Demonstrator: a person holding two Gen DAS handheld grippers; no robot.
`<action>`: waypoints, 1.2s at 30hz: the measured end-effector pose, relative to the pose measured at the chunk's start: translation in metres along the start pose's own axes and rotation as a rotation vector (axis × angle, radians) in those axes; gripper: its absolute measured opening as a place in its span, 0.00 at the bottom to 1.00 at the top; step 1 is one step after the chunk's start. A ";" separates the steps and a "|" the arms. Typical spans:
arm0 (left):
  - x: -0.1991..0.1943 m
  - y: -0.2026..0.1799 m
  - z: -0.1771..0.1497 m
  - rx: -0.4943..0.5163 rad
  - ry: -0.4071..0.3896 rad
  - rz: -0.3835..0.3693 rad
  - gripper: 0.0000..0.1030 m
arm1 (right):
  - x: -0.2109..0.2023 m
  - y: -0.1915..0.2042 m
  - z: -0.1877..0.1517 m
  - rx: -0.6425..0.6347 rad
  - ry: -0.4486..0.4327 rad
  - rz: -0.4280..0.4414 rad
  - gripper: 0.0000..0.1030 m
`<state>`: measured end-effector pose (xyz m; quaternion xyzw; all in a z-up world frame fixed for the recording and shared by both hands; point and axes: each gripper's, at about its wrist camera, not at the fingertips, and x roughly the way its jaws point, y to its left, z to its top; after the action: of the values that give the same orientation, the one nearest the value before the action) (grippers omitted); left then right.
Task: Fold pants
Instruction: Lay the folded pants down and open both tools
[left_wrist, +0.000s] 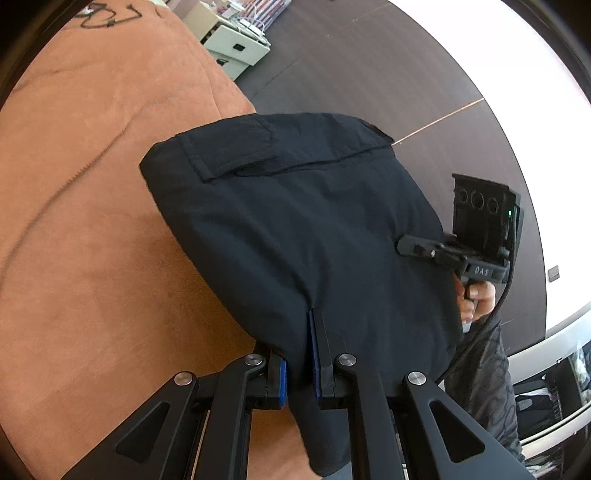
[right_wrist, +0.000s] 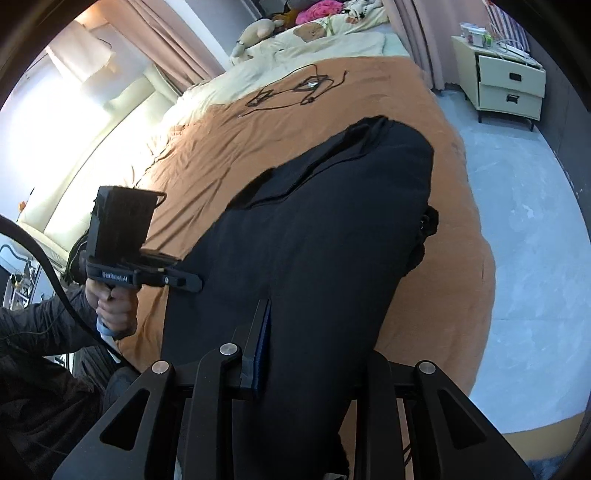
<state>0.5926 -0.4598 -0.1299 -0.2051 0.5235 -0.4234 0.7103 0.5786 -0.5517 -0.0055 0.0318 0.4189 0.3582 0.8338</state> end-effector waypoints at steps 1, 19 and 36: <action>0.001 0.000 -0.004 -0.006 -0.001 0.002 0.10 | 0.001 -0.007 0.002 0.009 -0.006 0.002 0.22; -0.002 -0.011 -0.046 -0.060 0.057 0.123 0.20 | -0.047 -0.009 -0.058 0.318 -0.199 -0.302 0.42; -0.047 -0.029 -0.048 0.002 0.019 0.197 0.33 | -0.018 0.028 -0.102 0.407 -0.166 -0.603 0.40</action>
<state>0.5331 -0.4298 -0.0995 -0.1479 0.5475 -0.3541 0.7437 0.4820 -0.5673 -0.0494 0.1009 0.4029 0.0021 0.9097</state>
